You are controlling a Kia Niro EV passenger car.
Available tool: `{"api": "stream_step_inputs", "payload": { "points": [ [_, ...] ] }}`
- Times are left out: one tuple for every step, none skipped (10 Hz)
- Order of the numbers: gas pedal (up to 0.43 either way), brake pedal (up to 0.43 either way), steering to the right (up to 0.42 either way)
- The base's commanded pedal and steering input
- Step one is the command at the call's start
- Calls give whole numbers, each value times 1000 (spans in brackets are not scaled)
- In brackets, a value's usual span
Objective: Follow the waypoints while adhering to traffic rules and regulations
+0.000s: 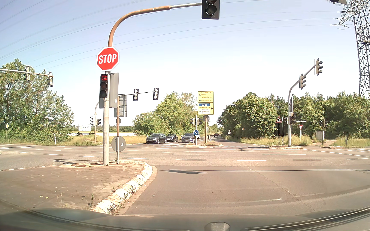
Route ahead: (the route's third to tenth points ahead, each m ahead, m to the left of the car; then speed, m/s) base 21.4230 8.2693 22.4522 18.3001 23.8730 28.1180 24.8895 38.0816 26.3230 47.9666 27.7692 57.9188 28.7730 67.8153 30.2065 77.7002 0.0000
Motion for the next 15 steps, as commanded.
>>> {"api": "stream_step_inputs", "payload": {
  "points": [
    [0, 262, 0],
    [0, 262, 1],
    [0, 262, 1],
    [0, 262, 1],
    [0, 262, 1],
    [0, 262, 1],
    [0, 262, 0],
    [0, 262, 0],
    [0, 268, 0],
    [0, 262, 0],
    [0, 268, 1],
    [0, 268, 0],
    [0, 262, 0],
    [0, 262, 0],
    [0, 268, 0]
  ]
}}
